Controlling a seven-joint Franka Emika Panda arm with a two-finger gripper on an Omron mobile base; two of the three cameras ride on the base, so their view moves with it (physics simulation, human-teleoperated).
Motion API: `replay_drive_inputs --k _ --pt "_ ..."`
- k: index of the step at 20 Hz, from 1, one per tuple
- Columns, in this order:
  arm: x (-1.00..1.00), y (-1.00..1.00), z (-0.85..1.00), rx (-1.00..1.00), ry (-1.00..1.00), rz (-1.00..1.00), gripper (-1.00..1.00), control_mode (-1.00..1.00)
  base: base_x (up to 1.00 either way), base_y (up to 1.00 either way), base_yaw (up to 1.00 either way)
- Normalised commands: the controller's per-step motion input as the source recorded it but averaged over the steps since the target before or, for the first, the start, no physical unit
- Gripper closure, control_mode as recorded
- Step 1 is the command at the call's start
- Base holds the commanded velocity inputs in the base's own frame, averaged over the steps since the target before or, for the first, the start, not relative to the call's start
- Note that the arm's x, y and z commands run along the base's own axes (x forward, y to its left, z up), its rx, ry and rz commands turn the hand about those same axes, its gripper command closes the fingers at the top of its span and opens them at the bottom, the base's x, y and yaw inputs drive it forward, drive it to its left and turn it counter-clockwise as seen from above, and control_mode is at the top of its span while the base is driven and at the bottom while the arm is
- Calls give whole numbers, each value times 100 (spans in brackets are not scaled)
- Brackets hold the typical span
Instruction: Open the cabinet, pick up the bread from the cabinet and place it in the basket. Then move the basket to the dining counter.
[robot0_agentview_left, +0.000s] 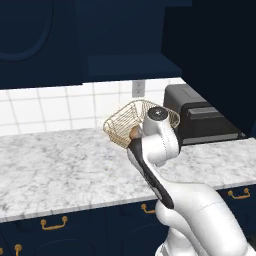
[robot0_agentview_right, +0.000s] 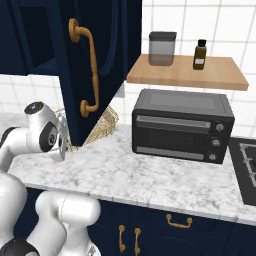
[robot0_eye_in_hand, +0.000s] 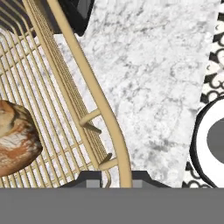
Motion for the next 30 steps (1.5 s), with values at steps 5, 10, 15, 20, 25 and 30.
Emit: replay_drive_inputs --k 5,10,15,20,25,30 --pt "-94 3 37 20 7 -34 100 -100 0 0 0" --pt "-86 8 31 17 0 -27 100 -100 0 0 0" --pt "-40 19 56 0 13 -16 100 -100 0 0 0" --pt "-4 8 15 0 8 -2 100 -100 0 0 0" --pt "0 0 0 0 0 0 100 -100 0 0 0" --pt "-6 2 0 0 0 0 100 100 -16 0 -2"
